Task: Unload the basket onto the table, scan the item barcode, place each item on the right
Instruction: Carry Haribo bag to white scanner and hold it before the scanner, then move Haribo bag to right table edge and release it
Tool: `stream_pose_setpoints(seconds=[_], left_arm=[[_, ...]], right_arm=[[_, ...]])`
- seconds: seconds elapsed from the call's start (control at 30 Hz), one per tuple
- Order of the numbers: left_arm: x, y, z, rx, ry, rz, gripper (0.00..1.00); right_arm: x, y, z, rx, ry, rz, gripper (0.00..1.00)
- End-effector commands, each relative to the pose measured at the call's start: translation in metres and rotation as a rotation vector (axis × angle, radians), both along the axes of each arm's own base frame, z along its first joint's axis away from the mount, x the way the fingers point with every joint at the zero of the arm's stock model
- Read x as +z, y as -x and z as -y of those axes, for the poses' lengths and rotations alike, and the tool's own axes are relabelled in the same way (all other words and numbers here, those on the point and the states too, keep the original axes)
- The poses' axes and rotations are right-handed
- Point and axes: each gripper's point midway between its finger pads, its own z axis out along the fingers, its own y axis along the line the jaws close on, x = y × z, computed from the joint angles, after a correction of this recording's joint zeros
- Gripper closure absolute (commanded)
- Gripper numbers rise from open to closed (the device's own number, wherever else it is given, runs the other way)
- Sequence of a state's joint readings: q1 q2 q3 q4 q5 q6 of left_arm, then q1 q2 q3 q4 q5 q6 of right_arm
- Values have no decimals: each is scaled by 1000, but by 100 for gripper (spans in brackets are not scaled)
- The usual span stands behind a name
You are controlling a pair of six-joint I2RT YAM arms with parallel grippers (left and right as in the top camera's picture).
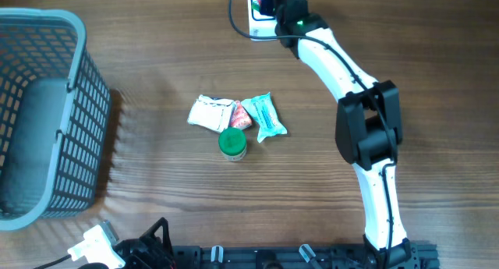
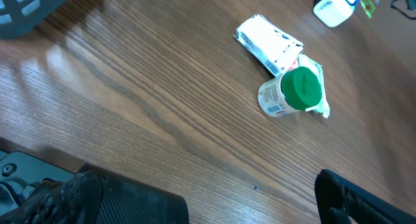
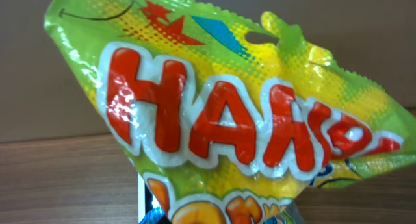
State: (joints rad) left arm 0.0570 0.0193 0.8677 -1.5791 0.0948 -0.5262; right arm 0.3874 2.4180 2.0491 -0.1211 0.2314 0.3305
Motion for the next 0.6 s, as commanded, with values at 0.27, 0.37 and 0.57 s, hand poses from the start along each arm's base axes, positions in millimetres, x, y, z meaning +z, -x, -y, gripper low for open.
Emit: stream_pose_setpoints(seconds=[0.27, 0.37, 0.57], left_arm=[[-2, 2, 2, -7, 10, -10, 0], [-3, 2, 2, -7, 11, -10, 0], [-3, 2, 2, -7, 10, -10, 0]], right_arm=[[19, 4, 48, -107, 109, -130, 95], [38, 25, 123, -262, 164, -258, 95], [20, 101, 344, -738, 233, -551, 96]])
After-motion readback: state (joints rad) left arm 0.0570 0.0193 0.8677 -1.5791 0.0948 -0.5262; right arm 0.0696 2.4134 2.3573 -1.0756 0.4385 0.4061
